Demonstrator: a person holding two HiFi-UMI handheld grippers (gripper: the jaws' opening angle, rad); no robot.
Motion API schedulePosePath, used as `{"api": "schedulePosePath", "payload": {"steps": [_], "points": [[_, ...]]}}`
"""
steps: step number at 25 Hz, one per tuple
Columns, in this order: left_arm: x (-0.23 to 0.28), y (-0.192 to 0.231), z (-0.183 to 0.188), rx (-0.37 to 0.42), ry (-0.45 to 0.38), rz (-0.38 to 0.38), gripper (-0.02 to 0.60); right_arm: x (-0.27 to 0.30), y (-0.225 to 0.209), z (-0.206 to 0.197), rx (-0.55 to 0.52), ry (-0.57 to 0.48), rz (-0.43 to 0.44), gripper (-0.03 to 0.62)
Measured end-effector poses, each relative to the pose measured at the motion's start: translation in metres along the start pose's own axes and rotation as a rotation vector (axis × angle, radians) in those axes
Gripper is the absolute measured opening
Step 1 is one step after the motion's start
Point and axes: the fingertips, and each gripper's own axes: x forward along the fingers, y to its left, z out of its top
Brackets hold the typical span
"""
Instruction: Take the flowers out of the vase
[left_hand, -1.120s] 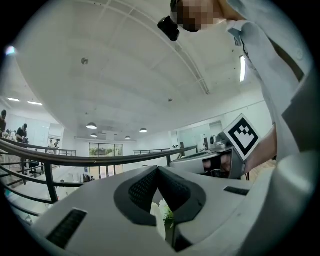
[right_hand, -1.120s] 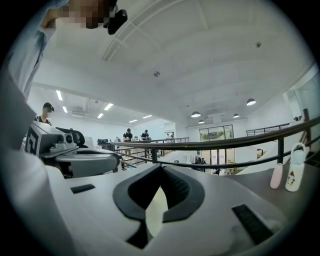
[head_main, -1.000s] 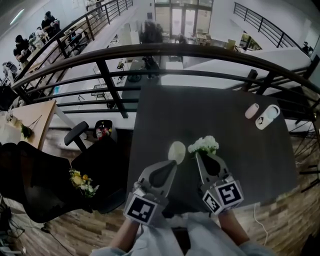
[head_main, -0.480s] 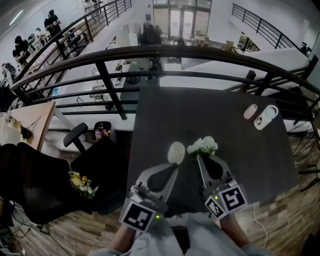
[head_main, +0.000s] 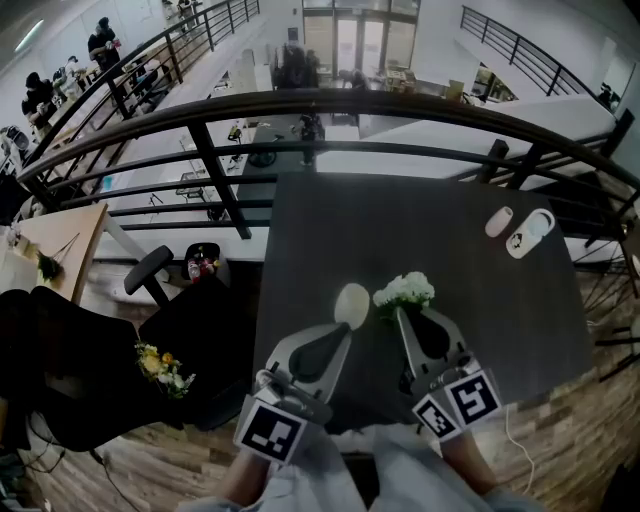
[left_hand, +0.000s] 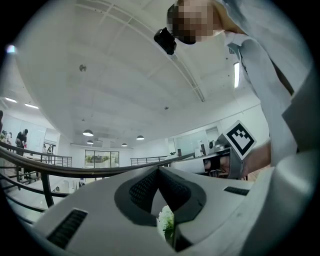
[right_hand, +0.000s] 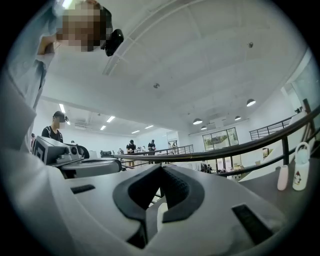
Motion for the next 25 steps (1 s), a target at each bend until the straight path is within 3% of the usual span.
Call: {"api": "schedulePosePath", "payload": {"steps": [7, 25], "points": [[-0.0008, 0.0051, -0.0016, -0.002, -0.007, 0.001, -0.006, 0.0052, 0.0029, -0.0045, -0.061, 0.026, 0.000, -0.003], [-0.0025, 0.0024, -0.0017, -0.008, -0.016, -0.007, -0.006, 0.0022, 0.0053, -0.0085, -0.055, 0.040, -0.005, -0.003]]}}
